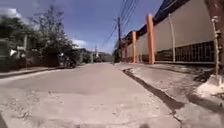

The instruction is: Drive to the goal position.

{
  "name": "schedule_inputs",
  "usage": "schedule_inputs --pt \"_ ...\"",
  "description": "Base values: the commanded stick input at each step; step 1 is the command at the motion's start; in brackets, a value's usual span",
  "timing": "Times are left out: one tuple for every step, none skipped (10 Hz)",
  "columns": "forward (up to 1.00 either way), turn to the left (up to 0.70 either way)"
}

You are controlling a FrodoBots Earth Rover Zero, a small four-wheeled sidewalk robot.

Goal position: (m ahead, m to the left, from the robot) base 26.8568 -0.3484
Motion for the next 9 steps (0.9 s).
schedule_inputs --pt "0.7 0.0" --pt "0.7 0.0" --pt "0.7 0.0" --pt "0.7 0.0" --pt "0.7 0.0" --pt "0.7 0.0" --pt "0.7 0.0" --pt "0.7 0.0" --pt "0.7 0.0"
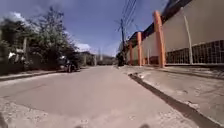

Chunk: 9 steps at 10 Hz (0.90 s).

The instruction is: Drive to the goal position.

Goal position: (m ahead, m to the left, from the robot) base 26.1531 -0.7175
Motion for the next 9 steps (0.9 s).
schedule_inputs --pt "0.7 0.0" --pt "0.7 0.0" --pt "0.7 0.0" --pt "0.7 0.0" --pt "0.7 0.0" --pt "0.7 0.0" --pt "0.7 0.0" --pt "0.7 0.0" --pt "0.7 0.0"
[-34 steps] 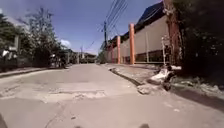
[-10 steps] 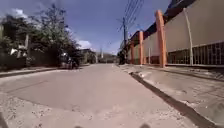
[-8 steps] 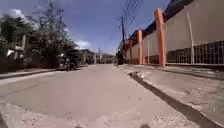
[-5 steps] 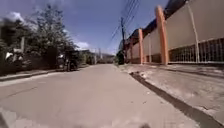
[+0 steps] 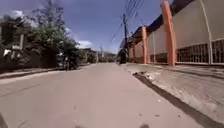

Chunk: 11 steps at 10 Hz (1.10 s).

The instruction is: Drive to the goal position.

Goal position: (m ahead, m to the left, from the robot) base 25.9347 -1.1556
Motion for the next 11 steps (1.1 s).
schedule_inputs --pt "0.7 0.0" --pt "0.7 0.0" --pt "0.7 0.0" --pt "0.75 0.0" --pt "0.85 0.0" --pt "0.85 0.0" --pt "0.99 0.0" --pt "1.0 0.0" --pt "1.0 0.0" --pt "1.0 0.0" --pt "1.0 0.0"
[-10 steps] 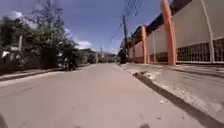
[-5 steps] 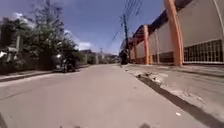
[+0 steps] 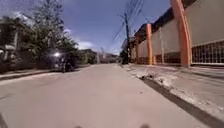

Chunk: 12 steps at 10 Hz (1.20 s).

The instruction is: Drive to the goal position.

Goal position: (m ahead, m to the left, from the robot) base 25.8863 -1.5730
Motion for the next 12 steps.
schedule_inputs --pt "1.0 0.0" --pt "1.0 0.0" --pt "1.0 0.0" --pt "1.0 0.0" --pt "1.0 0.0" --pt "1.0 0.0" --pt "1.0 0.0" --pt "1.0 0.0" --pt "1.0 0.0" --pt "1.0 0.0" --pt "1.0 0.0" --pt "1.0 0.0"
